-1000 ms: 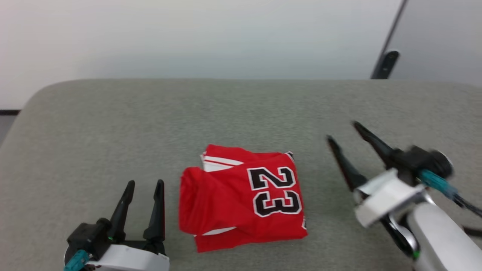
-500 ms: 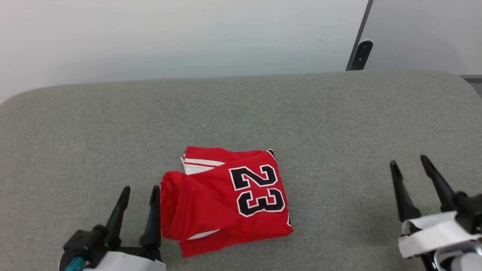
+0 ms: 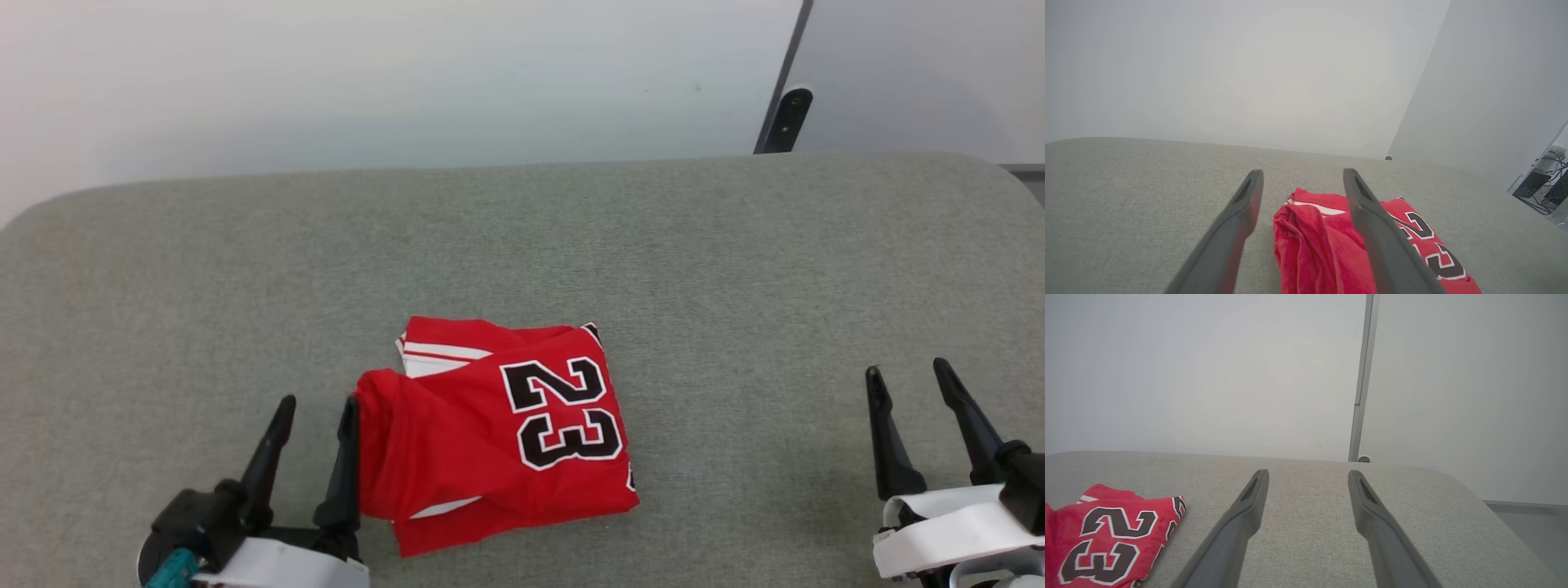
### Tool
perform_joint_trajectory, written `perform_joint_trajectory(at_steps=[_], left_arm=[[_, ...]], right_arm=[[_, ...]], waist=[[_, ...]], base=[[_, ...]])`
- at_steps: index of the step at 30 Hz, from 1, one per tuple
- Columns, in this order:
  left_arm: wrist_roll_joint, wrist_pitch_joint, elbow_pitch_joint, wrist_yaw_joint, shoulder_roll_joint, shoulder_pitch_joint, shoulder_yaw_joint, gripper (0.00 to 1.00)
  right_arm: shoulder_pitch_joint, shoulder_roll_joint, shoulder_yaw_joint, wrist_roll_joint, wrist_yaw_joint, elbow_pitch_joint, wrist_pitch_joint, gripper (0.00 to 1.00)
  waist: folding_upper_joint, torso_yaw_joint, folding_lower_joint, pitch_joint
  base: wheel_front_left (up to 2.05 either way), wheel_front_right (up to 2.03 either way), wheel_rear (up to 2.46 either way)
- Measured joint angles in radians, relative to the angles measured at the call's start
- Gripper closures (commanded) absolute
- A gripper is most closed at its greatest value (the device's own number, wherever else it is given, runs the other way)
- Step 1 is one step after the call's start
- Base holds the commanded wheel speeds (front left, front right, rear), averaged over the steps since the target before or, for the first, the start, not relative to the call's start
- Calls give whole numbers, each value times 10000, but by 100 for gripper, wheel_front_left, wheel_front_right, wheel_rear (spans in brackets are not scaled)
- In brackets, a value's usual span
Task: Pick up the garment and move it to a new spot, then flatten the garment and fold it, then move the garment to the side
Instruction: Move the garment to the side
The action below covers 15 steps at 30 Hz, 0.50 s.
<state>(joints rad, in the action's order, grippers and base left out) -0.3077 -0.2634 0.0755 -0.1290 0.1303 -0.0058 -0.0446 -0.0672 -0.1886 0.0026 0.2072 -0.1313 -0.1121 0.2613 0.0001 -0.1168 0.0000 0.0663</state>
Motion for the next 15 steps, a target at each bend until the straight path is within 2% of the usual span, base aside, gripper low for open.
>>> perform_joint_trajectory(at_steps=[7, 15], left_arm=[[46, 0, 59, 0, 50, -157, 343, 0], [226, 0, -8, 0, -6, -40, 1246, 0]], right_arm=[[-2, -107, 230, -98, 0, -96, 0, 0], [0, -36, 882, -127, 0, -324, 0, 0]], waist=[[0, 501, 0, -44], [0, 1651, 0, -222]], base=[[0, 0, 0], [0, 0, 0]])
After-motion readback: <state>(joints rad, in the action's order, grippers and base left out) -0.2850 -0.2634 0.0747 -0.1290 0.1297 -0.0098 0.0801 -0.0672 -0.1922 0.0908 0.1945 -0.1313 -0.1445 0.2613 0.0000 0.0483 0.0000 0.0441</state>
